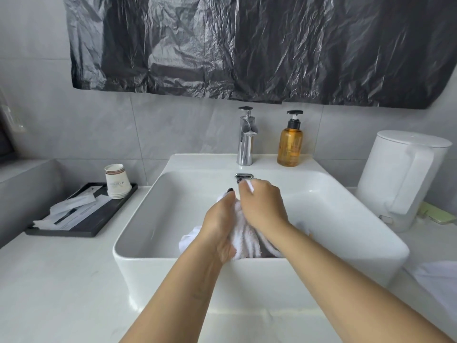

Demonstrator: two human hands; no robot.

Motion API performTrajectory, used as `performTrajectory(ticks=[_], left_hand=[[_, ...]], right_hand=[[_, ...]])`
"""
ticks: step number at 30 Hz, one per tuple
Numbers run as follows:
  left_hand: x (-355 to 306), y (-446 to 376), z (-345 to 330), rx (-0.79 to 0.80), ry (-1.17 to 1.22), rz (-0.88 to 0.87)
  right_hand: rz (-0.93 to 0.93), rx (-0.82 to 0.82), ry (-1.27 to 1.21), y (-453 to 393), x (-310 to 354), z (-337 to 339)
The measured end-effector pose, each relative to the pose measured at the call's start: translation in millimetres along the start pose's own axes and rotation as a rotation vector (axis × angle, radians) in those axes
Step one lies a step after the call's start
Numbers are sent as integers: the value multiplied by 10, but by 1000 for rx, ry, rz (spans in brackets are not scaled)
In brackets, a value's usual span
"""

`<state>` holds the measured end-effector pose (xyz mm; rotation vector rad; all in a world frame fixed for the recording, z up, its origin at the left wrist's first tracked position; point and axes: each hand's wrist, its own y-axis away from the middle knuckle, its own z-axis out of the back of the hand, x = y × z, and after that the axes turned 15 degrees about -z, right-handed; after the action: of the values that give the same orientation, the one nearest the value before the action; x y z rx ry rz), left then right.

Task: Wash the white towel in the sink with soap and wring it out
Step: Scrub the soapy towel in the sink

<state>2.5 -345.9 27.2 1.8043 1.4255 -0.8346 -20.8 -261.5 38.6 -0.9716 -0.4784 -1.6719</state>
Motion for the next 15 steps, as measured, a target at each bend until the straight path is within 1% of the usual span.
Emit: performTrajectory(ticks=[1,3,5,7,8,10,12,13,15], left_hand=[[29,-25,35,-23,-9,4],[39,-35,67,-136,-20,-10],[57,-74,116,-282,-40,-70],[87,-80,180,-321,-24,-105],[93,-84,189,-301,-20,-95],[69,-41,144,-197,-16,-62],[49,-12,82,-79,-16,16],[44,4,64,-35,-24,14],[43,6,37,0,-29,-13]], right_hand=[[-31,2,-38,0,-23,-20],[-14,11,17,151,-57,-43],[88,21,124,413,-81,-1],[193,36,195,619,-86,49],[214,40,203,650,-81,62],[202,28,179,591,-33,66],[137,-10,101,415,9,32],[96,-22,76,300,19,18],[-6,-9,40,93,35,20]])
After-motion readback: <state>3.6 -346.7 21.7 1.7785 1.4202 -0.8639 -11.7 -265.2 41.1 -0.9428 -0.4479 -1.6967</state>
